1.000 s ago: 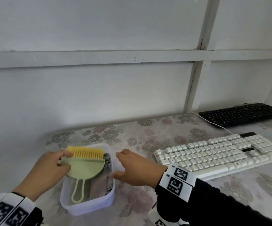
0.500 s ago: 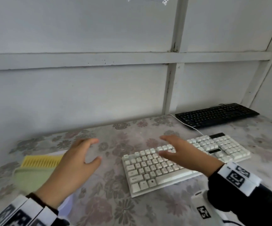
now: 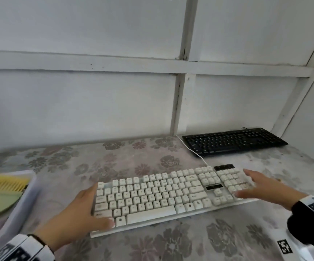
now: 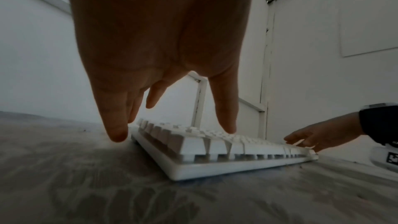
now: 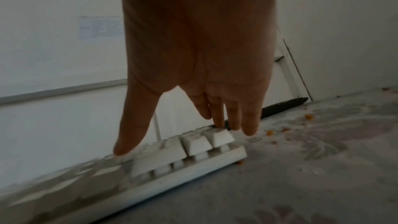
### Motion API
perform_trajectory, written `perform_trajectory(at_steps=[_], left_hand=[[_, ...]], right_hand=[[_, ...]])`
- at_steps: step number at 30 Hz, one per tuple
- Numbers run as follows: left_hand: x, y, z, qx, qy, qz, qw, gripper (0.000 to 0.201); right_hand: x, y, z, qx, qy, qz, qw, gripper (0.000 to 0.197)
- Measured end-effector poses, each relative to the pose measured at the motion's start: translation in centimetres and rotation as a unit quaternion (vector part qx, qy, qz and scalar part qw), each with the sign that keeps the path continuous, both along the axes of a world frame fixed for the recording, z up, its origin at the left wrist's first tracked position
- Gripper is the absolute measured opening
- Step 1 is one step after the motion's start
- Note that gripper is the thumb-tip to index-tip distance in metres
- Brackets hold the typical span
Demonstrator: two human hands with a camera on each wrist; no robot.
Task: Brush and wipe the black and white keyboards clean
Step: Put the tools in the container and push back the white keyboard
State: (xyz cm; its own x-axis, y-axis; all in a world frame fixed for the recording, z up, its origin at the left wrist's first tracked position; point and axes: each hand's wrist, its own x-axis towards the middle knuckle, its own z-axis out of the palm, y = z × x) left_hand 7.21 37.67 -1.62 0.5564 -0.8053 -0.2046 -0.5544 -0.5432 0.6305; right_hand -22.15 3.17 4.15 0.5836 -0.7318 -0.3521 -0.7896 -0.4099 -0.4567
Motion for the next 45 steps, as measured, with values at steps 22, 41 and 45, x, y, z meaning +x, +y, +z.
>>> perform_trajectory(at_steps=[22, 41, 45], left_hand=[[-1.0, 0.9, 0.1, 0.066, -0.028, 0.147, 0.987, 0.111], [2.6, 1.5, 2.0, 0.054, -0.033, 0.263, 0.963, 0.073], [4.1, 0.9, 1.8, 0.050, -0.042, 0.281, 0.958, 0.074]], right_hand=[[3.1, 0.0, -1.1, 0.030, -0.053, 0.073, 0.995, 0.068], [11.2, 0.2, -3.0, 0.051, -0.114, 0.136, 0.983, 0.060], [12.2, 0.0, -3.0, 0.048, -0.124, 0.123, 0.984, 0.052]])
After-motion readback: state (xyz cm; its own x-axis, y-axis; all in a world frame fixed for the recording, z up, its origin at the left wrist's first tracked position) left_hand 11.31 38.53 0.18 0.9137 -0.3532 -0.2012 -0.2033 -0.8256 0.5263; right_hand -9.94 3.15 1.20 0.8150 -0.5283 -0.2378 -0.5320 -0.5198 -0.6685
